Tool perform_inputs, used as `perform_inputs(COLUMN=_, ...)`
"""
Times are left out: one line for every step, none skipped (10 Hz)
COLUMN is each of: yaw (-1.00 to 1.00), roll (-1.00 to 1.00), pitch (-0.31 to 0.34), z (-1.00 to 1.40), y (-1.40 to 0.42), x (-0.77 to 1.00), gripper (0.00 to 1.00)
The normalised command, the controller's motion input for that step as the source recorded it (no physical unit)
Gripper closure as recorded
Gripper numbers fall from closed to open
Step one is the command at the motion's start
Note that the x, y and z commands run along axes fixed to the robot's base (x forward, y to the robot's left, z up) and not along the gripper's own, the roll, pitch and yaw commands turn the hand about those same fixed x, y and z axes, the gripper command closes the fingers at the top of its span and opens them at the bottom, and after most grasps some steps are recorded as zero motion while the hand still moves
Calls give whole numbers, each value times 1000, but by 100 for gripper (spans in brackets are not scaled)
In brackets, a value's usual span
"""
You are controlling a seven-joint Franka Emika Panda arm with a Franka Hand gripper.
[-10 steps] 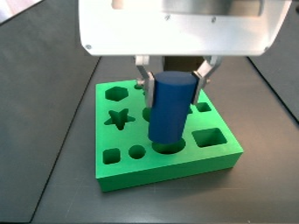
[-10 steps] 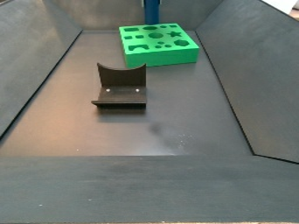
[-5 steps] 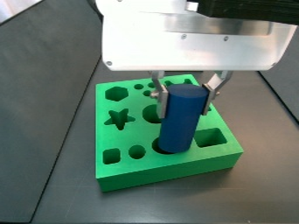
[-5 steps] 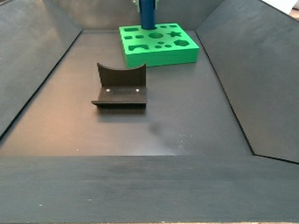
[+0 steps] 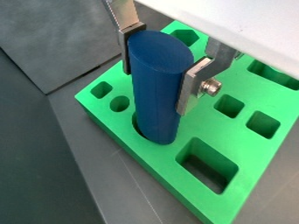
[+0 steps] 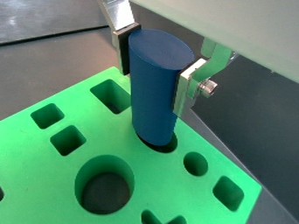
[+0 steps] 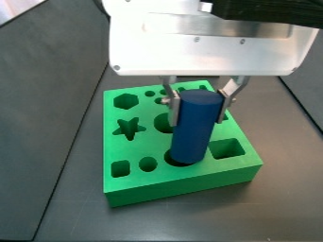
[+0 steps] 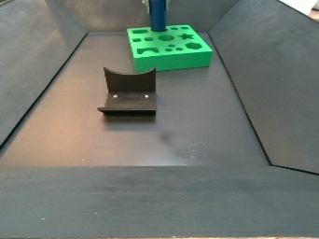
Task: Pick up the oval object. Move up. Place the oval object on the fixture. Regrasp the oval object. Move to above the board. Insert the oval object.
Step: Insert the oval object.
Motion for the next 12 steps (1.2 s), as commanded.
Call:
perform_inputs(yaw=0, roll=117, pitch=0, z=-480, y=-57, x=-191, gripper=100)
perform_inputs(yaw=0, roll=70, pitch=-33, z=-551, y=-126, x=-9, gripper=100)
perform_inputs(yaw=14, roll=33, pitch=-50, z=-637, y=-137, x=23, gripper=100)
perform_inputs(yaw=34, roll=59, pitch=-84, z=-757, y=-154, x=137, gripper=100)
perform_inputs(yaw=0, roll=74, pitch=-147, z=-837, y=-97, x=217, gripper=100)
perform_inputs(yaw=0, roll=117, pitch=-121, z=-780, y=0, x=326, gripper=100)
perform_inputs(yaw=0, roll=169, pitch=-100, z=-726, y=3, x=283, gripper=100)
perform_inputs(yaw=0, roll=186, pitch=-123, z=-751, y=0, x=194, gripper=100)
perform_inputs(yaw=0, roll=179, pitch=-179, z=-726, y=0, x=3, gripper=100)
perform_inputs(yaw=0, roll=200, pitch=-150, z=-766, y=0, x=0, gripper=100)
perform_inputs(yaw=0, roll=279, pitch=-100, z=-786, y=0, x=-26, gripper=100)
perform_inputs(yaw=0, roll=316, pitch=-93, z=-737, y=0, x=-46, gripper=100)
